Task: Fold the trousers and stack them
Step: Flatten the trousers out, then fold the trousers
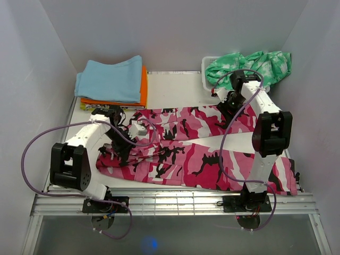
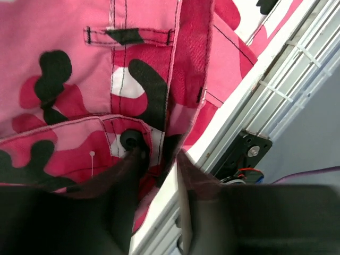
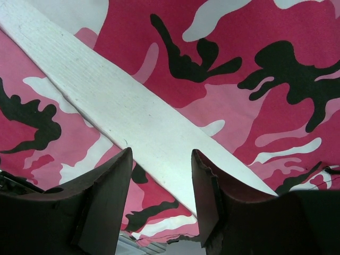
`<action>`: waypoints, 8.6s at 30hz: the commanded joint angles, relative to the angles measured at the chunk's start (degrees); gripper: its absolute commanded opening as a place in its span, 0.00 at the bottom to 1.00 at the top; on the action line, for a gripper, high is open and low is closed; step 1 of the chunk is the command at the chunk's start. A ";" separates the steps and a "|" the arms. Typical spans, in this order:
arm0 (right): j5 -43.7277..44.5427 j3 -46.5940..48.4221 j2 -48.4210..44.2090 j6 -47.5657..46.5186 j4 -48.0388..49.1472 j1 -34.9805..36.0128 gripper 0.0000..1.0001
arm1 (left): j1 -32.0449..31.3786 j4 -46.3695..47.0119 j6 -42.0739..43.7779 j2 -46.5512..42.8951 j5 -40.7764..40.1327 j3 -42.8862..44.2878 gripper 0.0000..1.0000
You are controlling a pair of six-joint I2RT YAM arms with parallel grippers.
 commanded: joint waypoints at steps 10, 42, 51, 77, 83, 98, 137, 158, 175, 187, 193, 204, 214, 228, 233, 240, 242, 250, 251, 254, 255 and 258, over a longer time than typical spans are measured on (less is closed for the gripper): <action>9.18 -4.19 -2.71 -3.18 5.85 -0.91 0.49 | 30.46 11.49 -21.83 -4.54 -3.31 7.68 0.00; 11.55 -33.88 -21.87 -23.22 -2.07 -15.24 0.48 | 39.02 11.58 -10.67 -2.60 -6.81 -4.42 0.52; 13.75 -38.65 -15.29 -17.60 13.31 -13.76 0.43 | 41.03 16.86 -15.24 4.86 -17.36 -6.83 0.37; 6.19 1.69 5.52 -6.08 8.48 -2.93 0.42 | 42.10 12.02 -13.66 1.97 -10.17 8.73 0.48; 12.69 -2.43 9.50 -6.25 12.00 -4.60 0.42 | 40.95 11.41 -17.96 2.93 -8.32 10.84 0.49; 15.16 -27.57 -1.65 -14.43 10.16 -11.81 0.41 | 40.51 14.13 -17.97 5.04 -10.17 6.54 0.54; 14.92 -31.02 -4.74 -17.59 17.55 -11.20 0.40 | 44.64 17.74 -23.95 10.76 -11.30 -3.92 0.48; -21.24 4.61 -10.18 -7.70 19.51 -23.15 0.98 | 44.91 23.07 -24.29 9.61 23.76 38.27 0.98; -18.32 21.11 14.14 -31.75 4.09 -28.60 0.93 | 44.38 26.44 -27.81 27.90 20.07 55.41 0.87; -26.50 24.36 22.49 -9.43 19.56 -29.04 0.96 | 43.85 26.53 -26.23 25.87 17.00 43.46 0.83; -26.41 22.45 23.57 -5.03 21.83 -29.13 0.91 | 43.85 26.62 -26.05 26.66 16.29 42.04 0.81; -25.27 8.91 18.47 1.21 30.53 -30.71 0.84 | 43.94 26.70 -26.67 28.77 13.49 42.57 0.80; -24.12 10.13 21.28 -3.51 26.78 -30.89 0.69 | 43.94 13.98 -16.95 38.87 10.75 56.68 0.77; -24.13 7.41 14.08 -21.72 16.67 -30.89 0.08 | 42.10 -3.70 24.63 50.83 7.87 62.01 0.61; -23.69 5.74 10.48 -23.83 15.17 -30.71 0.08 | 42.01 -3.53 26.41 55.49 4.78 62.44 0.56; -23.60 5.48 8.45 -23.75 15.69 -30.71 0.08 | 41.83 -3.00 25.98 55.50 4.07 60.94 0.21; -23.60 6.35 8.10 -23.74 15.78 -30.80 0.08 | 41.83 -3.01 26.76 54.18 4.95 59.54 0.03; -23.95 9.08 5.90 -24.89 15.78 -30.89 0.08 | 41.92 3.57 22.73 43.73 12.32 54.88 0.00; -24.13 9.60 5.64 -24.89 15.69 -30.89 0.08 | 41.92 6.98 21.86 42.41 12.69 53.22 0.00; -25.00 11.27 4.84 -24.98 15.43 -31.50 0.08 | 42.09 16.11 17.55 36.09 12.51 48.74 0.00; -25.27 11.63 4.23 -25.06 15.43 -31.76 0.08 | 42.53 18.50 16.41 34.50 12.60 44.98 0.00; -26.58 12.07 2.65 -25.50 14.99 -33.08 0.08 | 43.76 24.15 15.26 28.61 14.09 39.78 0.00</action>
